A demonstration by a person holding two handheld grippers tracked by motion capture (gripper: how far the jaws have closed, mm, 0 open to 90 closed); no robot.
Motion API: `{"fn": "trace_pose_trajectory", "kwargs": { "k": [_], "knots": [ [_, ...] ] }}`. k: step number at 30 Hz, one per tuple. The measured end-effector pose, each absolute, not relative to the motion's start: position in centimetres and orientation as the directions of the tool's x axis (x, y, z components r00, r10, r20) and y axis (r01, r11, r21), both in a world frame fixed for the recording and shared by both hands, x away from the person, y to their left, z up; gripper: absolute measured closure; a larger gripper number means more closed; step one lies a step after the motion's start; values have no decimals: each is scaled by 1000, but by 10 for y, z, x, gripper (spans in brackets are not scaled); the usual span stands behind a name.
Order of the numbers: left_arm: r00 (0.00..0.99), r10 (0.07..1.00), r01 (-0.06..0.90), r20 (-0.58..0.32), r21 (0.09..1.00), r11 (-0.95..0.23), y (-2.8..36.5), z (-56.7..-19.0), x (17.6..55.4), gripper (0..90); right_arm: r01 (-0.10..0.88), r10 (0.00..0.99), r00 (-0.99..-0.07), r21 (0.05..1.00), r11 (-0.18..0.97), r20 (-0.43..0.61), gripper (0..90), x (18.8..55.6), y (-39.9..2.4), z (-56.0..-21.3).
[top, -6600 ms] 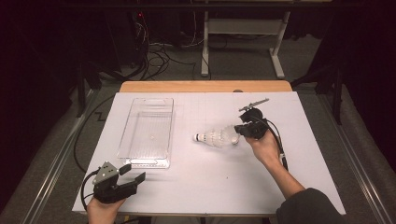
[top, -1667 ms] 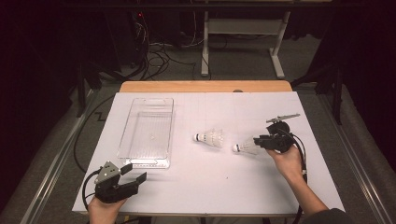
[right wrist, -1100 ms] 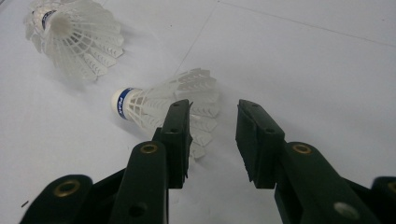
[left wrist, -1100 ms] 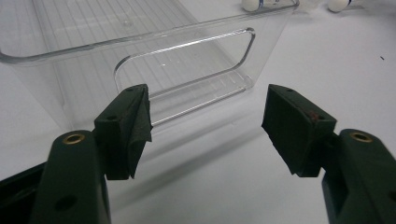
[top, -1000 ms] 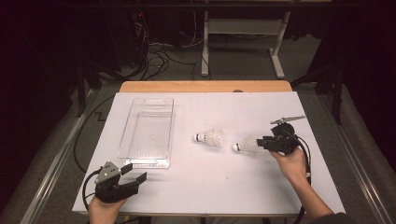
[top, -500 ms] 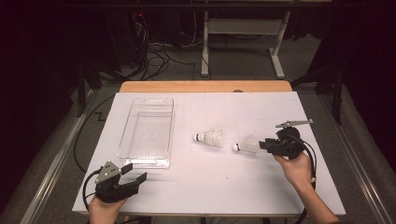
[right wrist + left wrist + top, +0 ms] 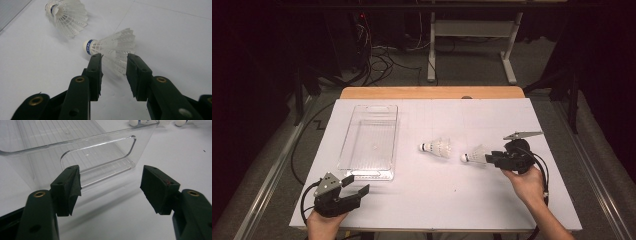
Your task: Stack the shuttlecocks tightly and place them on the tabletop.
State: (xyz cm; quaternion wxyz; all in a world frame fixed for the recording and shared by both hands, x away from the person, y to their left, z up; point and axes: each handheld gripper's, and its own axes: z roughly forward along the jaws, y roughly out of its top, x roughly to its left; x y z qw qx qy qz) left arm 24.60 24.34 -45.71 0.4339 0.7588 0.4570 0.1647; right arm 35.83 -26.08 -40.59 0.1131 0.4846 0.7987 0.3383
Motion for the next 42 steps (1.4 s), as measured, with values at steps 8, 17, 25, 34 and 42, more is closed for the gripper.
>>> {"fn": "trace_pose_trajectory", "kwargs": {
  "k": [8,17,25,34,42],
  "knots": [
    [529,836,552,-147,808,-207,244,-457,246,332,708,850,-503,638,302,155,664,365,-256,-412],
    [528,837,549,-146,810,-205,244,-457,246,332,714,847,-504,633,299,168,677,372,-251,-417],
    [531,835,550,-147,809,-207,244,-457,246,333,718,843,-510,626,305,174,706,374,-247,-419],
    [531,834,550,-147,809,-207,244,-457,246,333,716,829,-530,618,325,178,777,375,-241,-421],
    [532,834,550,-147,809,-208,244,-457,246,332,713,816,-547,614,338,187,853,376,-238,-421]
  ]
}}
